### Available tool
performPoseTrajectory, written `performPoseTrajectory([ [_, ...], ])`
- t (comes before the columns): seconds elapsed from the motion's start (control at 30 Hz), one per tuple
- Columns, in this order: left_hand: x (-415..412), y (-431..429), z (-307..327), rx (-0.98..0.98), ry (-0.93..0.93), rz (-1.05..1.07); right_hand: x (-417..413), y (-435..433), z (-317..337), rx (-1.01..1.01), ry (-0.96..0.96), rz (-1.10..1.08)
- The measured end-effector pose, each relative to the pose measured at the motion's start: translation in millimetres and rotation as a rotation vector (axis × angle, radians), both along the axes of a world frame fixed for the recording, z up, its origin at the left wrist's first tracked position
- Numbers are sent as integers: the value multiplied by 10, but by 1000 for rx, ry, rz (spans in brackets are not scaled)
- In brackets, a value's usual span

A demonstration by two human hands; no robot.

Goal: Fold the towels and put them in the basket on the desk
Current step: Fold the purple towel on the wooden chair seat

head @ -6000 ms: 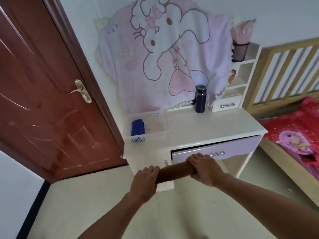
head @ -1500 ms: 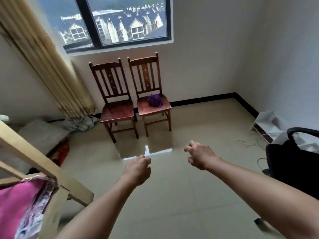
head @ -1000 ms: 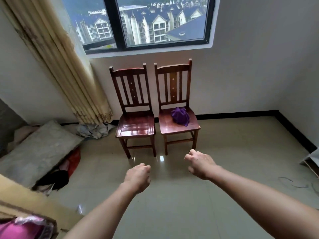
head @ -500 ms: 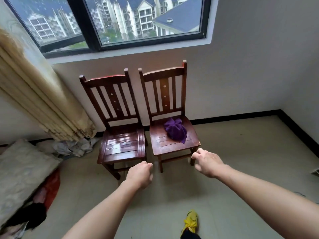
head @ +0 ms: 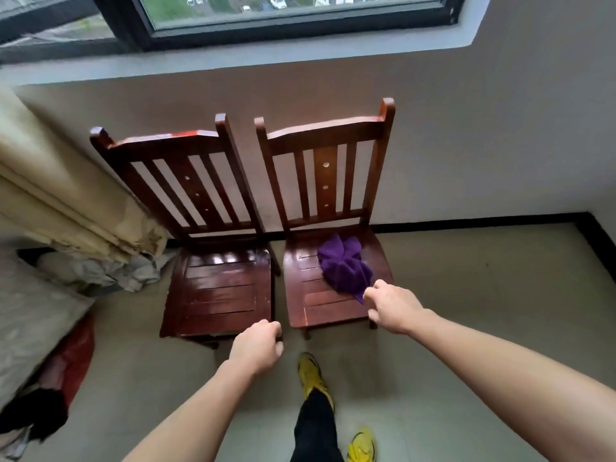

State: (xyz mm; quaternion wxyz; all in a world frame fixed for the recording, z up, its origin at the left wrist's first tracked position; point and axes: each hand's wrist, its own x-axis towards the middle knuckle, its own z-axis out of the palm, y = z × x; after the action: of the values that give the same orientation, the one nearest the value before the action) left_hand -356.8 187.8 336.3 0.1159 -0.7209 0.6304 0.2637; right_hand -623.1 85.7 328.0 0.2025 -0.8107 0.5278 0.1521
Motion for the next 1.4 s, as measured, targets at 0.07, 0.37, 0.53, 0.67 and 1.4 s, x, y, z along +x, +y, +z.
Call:
performPoseTrajectory([
  [0.07,68,-300,-123,17,12,-3,41,-219,-136,26,6,-30],
  [0.37,182,-1679,-710,136,86,-20,161,-1120,-709,187,34,-202],
  [0.53,8,-2180,-1088,163,178,64,133,-1472,-1116,254,11,-246],
  [0.67,-140,-2547,-1536,164,240,168,104,-1765,-1561,271,-32,-328],
  [1.4,-402,-3035,-2922,-76,98,750,-150,-1948,-2892,297,-158,-405],
])
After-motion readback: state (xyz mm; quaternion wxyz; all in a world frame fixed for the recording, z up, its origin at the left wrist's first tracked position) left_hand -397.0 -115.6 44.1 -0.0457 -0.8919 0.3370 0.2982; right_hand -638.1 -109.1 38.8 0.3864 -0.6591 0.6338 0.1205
